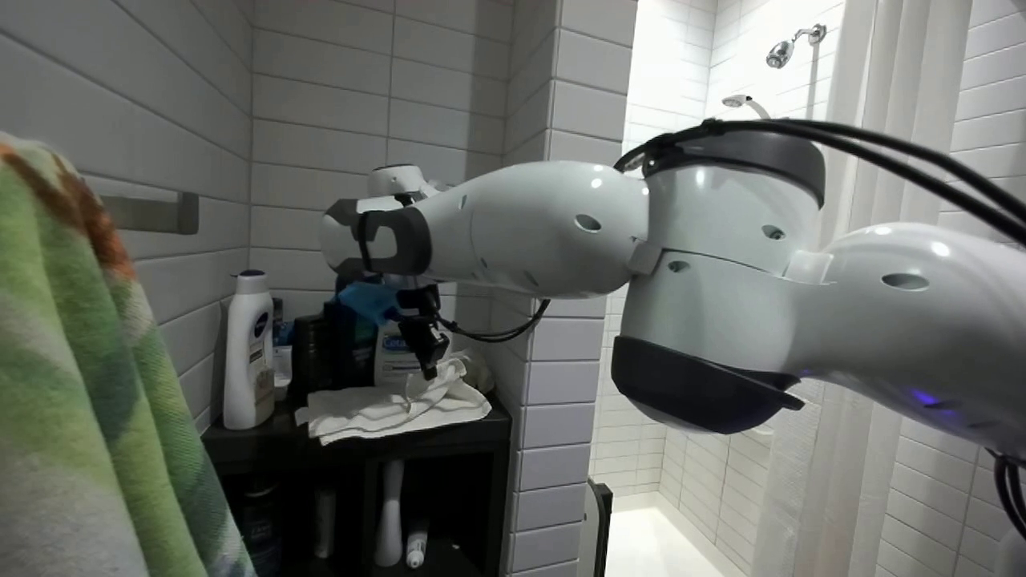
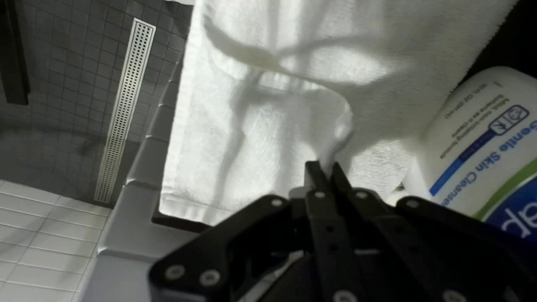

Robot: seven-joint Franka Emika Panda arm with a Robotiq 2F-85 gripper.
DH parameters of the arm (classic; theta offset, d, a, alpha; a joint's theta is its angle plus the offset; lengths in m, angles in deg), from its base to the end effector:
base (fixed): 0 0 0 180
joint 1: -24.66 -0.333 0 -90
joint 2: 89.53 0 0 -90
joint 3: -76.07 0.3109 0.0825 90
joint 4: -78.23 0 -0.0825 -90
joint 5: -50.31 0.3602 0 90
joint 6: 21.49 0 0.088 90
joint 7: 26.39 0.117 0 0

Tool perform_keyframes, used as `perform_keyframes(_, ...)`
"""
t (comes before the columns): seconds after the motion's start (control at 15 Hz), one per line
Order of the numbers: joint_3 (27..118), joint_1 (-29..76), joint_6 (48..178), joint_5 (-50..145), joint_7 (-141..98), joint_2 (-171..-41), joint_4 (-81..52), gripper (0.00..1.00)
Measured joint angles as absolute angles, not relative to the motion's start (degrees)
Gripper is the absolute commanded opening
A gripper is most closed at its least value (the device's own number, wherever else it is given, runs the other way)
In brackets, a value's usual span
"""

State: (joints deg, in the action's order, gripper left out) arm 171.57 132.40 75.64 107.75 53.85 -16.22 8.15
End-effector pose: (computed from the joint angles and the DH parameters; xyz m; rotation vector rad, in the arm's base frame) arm 0.6294 0.3354 0.3433 2.3614 -1.8615 0.4164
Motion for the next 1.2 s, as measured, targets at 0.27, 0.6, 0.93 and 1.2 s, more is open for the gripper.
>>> perform_keyframes(0.27, 169.91, 130.35, 73.58, 107.73, 49.19, -16.37, 4.93, 0.01)
perform_keyframes(0.6, 167.44, 127.11, 71.3, 107.61, 43.41, -16.45, 0.3, 0.01)
perform_keyframes(0.93, 166.93, 124.62, 69.44, 107.13, 38.72, -16.45, -3.81, 0.01)
perform_keyframes(1.2, 166.94, 123.2, 67.83, 106.55, 35.89, -16.41, -6.13, 0.02)
